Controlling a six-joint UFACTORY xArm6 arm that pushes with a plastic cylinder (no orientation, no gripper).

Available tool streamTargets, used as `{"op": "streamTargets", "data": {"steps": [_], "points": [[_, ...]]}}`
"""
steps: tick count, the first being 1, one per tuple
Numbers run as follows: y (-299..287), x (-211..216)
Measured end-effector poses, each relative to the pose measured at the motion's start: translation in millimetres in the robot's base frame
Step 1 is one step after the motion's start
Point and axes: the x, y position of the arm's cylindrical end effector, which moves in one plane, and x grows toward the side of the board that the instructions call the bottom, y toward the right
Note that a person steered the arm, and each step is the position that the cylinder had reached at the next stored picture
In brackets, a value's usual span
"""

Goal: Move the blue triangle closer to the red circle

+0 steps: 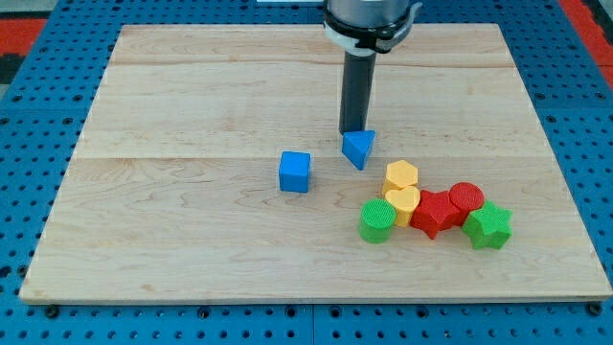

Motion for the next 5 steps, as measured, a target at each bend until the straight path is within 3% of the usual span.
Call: {"op": "streamTargets", "data": {"steps": [1, 3, 5], "points": [[4.2, 11.0], [-57.5, 43.3], [5.1, 39.8]]}}
